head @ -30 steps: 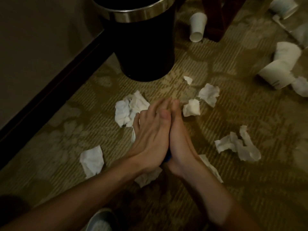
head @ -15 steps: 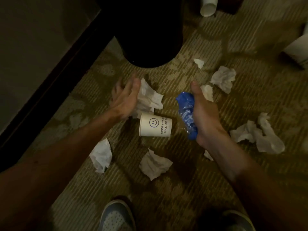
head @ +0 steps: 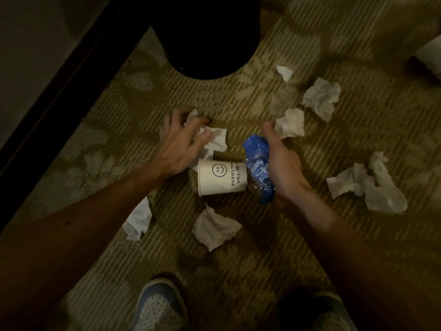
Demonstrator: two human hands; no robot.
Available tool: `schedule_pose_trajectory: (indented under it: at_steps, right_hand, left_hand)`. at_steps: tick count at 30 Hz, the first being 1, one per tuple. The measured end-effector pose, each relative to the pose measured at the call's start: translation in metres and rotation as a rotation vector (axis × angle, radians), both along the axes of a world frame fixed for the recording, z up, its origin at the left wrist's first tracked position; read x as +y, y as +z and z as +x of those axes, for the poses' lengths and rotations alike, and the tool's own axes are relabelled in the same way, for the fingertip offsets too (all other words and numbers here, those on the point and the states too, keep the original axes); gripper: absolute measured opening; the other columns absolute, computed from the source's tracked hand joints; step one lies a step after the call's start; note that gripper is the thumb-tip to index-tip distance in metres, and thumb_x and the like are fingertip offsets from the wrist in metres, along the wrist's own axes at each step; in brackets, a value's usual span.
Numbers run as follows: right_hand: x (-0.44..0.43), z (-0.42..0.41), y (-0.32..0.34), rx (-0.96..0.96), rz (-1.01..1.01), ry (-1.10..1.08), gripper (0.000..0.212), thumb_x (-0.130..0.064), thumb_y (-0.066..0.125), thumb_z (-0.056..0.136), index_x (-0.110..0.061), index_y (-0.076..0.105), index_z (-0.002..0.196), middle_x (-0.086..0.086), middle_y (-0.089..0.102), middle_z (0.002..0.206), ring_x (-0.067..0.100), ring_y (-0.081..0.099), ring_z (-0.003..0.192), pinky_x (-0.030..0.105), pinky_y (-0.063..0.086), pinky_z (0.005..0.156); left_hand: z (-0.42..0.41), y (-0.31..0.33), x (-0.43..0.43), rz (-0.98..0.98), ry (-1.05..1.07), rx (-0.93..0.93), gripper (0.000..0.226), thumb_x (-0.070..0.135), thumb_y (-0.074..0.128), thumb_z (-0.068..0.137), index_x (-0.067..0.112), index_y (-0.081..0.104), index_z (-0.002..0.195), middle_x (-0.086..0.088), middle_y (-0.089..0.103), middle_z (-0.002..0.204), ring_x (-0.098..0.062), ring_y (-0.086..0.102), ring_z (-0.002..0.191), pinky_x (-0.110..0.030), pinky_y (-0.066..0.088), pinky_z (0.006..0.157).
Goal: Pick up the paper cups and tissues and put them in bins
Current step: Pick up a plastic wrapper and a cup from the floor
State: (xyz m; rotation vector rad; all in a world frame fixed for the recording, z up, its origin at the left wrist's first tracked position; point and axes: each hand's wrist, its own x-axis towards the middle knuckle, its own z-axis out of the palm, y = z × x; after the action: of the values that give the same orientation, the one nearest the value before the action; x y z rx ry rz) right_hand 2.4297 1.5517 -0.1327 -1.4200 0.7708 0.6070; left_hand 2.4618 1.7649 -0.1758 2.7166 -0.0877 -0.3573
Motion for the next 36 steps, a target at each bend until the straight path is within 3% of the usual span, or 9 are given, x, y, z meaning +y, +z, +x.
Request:
schedule_pose_trajectory:
  at_steps: [3,10,17,21,24,26,28,33,36]
  right_hand:
    - [0.001,0.000,0.000,0.012,0.032,-0.025,0.066,-0.070,0.056,0.081,-0.011,0.063,0.112,0.011,0.071,0.101,0.026,0.070,0.089,0.045,0.055,0.088]
    - [0.009,-0.001,0.005,0.008,0.103,-0.065,0.062,-0.067,0.060,0.080,-0.011,0.063,0.108,0.011,0.071,0.094,0.024,0.072,0.075,0.036,0.057,0.066]
    - [0.007,-0.007,0.008,-0.070,0.228,-0.096,0.048,-0.060,0.060,0.085,-0.014,0.066,0.096,0.001,0.073,0.066,0.017,0.072,0.061,0.028,0.054,0.048]
    - [0.004,-0.007,0.011,-0.105,0.282,-0.103,0.043,-0.060,0.058,0.086,-0.019,0.065,0.098,0.003,0.075,0.077,0.016,0.073,0.064,0.029,0.053,0.048]
    - [0.003,-0.007,0.012,-0.133,0.297,-0.103,0.045,-0.061,0.056,0.087,-0.019,0.068,0.096,-0.002,0.074,0.066,0.014,0.072,0.061,0.027,0.053,0.047]
    - [0.003,-0.007,0.014,-0.140,0.306,-0.101,0.047,-0.062,0.057,0.086,-0.018,0.069,0.099,-0.002,0.073,0.066,0.013,0.071,0.059,0.027,0.052,0.048]
    - [0.003,-0.005,0.015,-0.135,0.316,-0.111,0.046,-0.062,0.057,0.086,-0.019,0.070,0.099,-0.001,0.074,0.071,0.014,0.071,0.061,0.029,0.053,0.051]
    - [0.007,-0.002,0.016,-0.174,0.456,-0.185,0.040,-0.054,0.053,0.092,-0.029,0.077,0.072,0.004,0.076,0.090,0.021,0.073,0.083,0.042,0.059,0.077]
    - [0.005,0.000,0.020,-0.198,0.621,-0.218,0.039,-0.049,0.048,0.097,-0.023,0.075,0.086,-0.003,0.076,0.082,0.012,0.074,0.074,0.032,0.059,0.062]
  left_hand:
    - [0.000,0.009,0.008,-0.032,-0.013,-0.061,0.052,0.065,0.031,0.091,0.049,0.038,0.140,-0.006,0.004,0.160,-0.034,0.008,0.145,-0.058,0.014,0.110]
    - [-0.001,0.017,0.018,0.221,-0.352,-0.132,0.031,0.041,0.065,0.088,0.024,0.070,0.114,-0.010,0.038,0.149,-0.032,0.020,0.138,-0.056,0.019,0.107]
    - [0.005,0.043,0.010,-0.259,0.092,-0.100,0.011,0.030,0.066,0.091,0.036,0.070,0.098,0.010,0.051,0.131,-0.016,0.034,0.129,-0.035,0.027,0.106]
    - [0.008,0.063,0.005,-0.637,0.299,-0.070,0.017,0.014,0.067,0.090,0.028,0.076,0.094,0.014,0.068,0.114,0.002,0.062,0.102,-0.012,0.047,0.080]
    - [0.006,0.079,0.005,-0.456,0.196,-0.228,0.015,0.016,0.065,0.089,0.025,0.077,0.093,0.030,0.067,0.096,0.017,0.055,0.090,-0.008,0.041,0.081]
    - [0.005,0.087,0.007,-0.364,0.111,-0.281,0.021,0.022,0.062,0.088,0.016,0.078,0.075,0.005,0.070,0.084,0.007,0.052,0.079,-0.020,0.042,0.075]
    - [0.004,0.095,0.004,-0.463,0.171,-0.223,0.030,0.025,0.061,0.088,0.013,0.070,0.062,-0.002,0.064,0.069,0.002,0.052,0.066,-0.026,0.043,0.065]
    - [-0.008,0.105,-0.019,-0.706,0.259,-0.040,0.022,0.024,0.059,0.096,0.013,0.069,0.080,0.004,0.063,0.072,-0.004,0.057,0.069,-0.016,0.044,0.060]
    - [-0.023,0.103,-0.041,-0.760,0.119,0.094,0.008,0.025,0.067,0.087,0.023,0.074,0.084,0.009,0.070,0.081,-0.003,0.063,0.078,-0.014,0.049,0.066]
